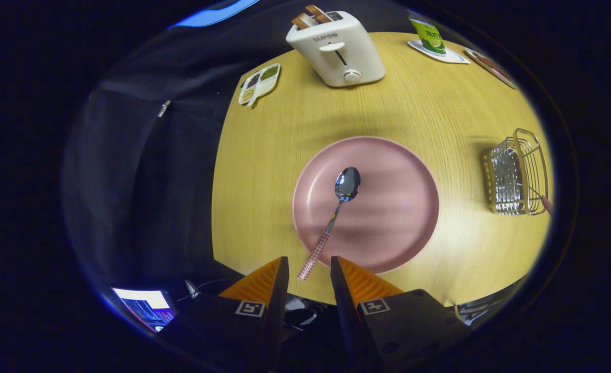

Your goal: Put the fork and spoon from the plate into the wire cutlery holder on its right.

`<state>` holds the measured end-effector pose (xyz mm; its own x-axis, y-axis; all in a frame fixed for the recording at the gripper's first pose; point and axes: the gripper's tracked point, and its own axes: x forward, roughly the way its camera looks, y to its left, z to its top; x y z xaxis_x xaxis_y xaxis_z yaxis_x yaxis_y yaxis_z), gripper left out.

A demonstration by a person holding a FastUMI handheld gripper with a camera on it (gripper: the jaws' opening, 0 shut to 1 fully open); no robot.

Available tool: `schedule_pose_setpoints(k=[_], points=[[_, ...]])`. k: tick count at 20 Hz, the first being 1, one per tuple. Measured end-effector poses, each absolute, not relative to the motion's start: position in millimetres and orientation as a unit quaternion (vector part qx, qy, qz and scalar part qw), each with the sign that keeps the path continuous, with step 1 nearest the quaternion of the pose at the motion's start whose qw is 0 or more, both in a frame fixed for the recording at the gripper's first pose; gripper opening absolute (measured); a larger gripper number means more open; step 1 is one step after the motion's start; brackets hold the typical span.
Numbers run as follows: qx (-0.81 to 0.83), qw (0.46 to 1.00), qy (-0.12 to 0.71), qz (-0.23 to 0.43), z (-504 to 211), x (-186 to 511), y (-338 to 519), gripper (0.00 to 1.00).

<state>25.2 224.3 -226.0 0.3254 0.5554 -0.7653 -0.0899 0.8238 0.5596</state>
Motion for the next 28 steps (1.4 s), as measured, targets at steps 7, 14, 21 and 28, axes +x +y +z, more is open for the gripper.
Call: schedule_pose_setpoints(k=[7, 14, 21, 28], points=[[0.211, 0.789, 0.558, 0.149, -268.4, 37.6, 241.1, 0.51], [0.211, 0.779, 0.576, 0.129, -293.4, 40.1, 247.1, 0.51], [0.218, 0.776, 0.580, 0.118, -297.3, 44.2, 239.2, 0.17], [0.207, 0.762, 0.594, 0.154, -308.0, 36.5, 234.8, 0.12]])
